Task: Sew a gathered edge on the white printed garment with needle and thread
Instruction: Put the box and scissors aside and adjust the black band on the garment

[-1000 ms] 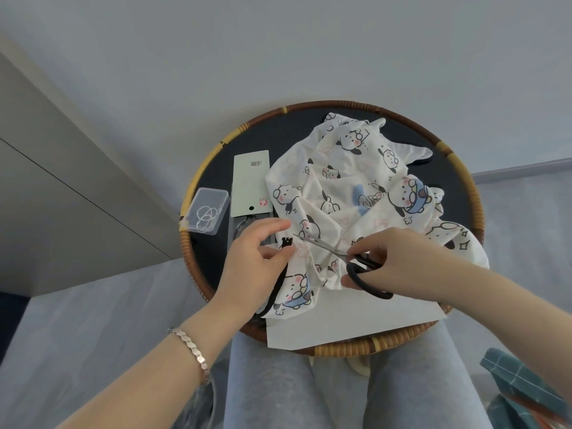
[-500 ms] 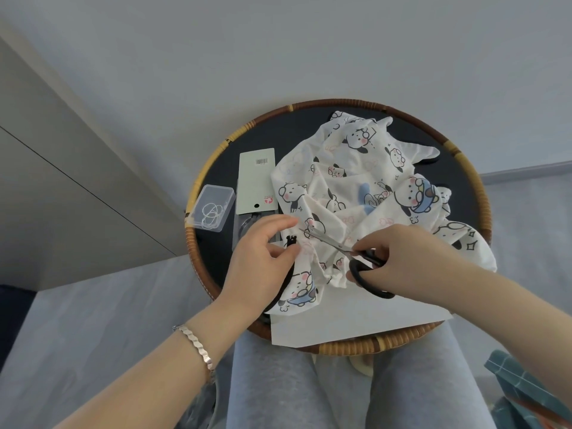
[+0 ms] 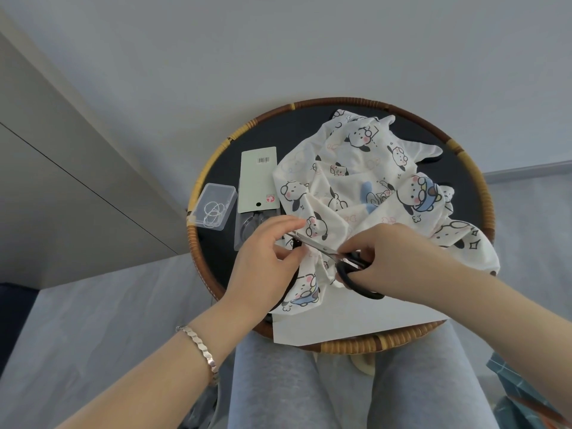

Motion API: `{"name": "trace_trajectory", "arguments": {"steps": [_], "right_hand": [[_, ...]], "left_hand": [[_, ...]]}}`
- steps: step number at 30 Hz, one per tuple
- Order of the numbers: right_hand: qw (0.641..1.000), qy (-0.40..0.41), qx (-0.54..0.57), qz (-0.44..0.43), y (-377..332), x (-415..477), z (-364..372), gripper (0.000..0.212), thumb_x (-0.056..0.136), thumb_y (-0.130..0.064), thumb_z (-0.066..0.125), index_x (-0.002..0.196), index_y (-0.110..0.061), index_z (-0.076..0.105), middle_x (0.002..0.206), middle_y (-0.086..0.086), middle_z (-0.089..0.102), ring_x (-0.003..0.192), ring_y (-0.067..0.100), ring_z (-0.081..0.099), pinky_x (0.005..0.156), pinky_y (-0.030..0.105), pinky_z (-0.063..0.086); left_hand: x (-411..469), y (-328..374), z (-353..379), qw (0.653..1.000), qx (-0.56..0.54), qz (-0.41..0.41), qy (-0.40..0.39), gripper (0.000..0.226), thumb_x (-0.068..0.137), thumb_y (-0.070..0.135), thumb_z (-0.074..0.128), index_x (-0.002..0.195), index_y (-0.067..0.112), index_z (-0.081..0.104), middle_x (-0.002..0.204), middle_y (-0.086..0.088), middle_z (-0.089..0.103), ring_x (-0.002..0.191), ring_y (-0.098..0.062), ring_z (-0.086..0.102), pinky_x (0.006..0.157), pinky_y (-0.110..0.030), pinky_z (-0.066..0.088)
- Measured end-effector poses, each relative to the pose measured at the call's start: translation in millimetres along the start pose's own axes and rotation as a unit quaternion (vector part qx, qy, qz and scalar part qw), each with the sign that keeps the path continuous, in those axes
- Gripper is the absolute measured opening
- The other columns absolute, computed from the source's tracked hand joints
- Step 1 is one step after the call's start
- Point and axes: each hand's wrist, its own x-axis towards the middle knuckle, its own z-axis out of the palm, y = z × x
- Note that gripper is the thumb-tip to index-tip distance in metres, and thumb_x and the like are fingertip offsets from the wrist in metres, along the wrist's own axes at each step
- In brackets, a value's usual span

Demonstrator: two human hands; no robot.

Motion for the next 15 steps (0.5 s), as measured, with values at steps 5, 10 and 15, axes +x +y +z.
{"name": "trace_trajectory", "arguments": {"steps": [5, 10, 15], "right_hand": [[1.000, -0.008, -0.002, 0.002, -1.4, 0.6, -0.6, 0.019, 0.076, -0.033, 0.058, 0.091, -0.040, 0.068, 0.056, -0.012, 0.052, 0.061, 0.008, 0.053, 0.052, 0.020, 0.044], [1.000, -0.013, -0.003, 0.004, -1.4, 1.8, -0.9, 0.020, 0.077, -0.032, 0.058, 0.090, -0.041, 0.068, 0.064, -0.016, 0.058, 0.070, 0.010, 0.059, 0.057, 0.022, 0.049], [1.000, -0.015, -0.014, 0.002, 0.2, 3.9, -1.3, 0.019, 0.078, -0.028, 0.058, 0.088, -0.039, 0.070, 0.063, -0.016, 0.057, 0.068, 0.010, 0.058, 0.055, 0.021, 0.048]], "left_hand": [[-1.0, 1.0, 0.5, 1.000, -0.004, -0.004, -0.001, 0.039, 0.083, 0.010, 0.066, 0.110, 0.036, 0.059, 0.116, 0.024, 0.051, 0.065, -0.007, 0.065, 0.076, -0.027, 0.056], [-1.3, 0.4, 0.9, 1.000, -0.001, -0.005, 0.000, 0.038, 0.083, 0.010, 0.066, 0.113, 0.032, 0.061, 0.121, 0.017, 0.053, 0.068, -0.009, 0.066, 0.077, -0.030, 0.057], [-0.4, 1.5, 0.8, 1.000, 0.008, 0.001, 0.001, 0.038, 0.083, 0.011, 0.065, 0.113, 0.034, 0.059, 0.120, 0.021, 0.051, 0.066, -0.006, 0.065, 0.076, -0.025, 0.056]]}}
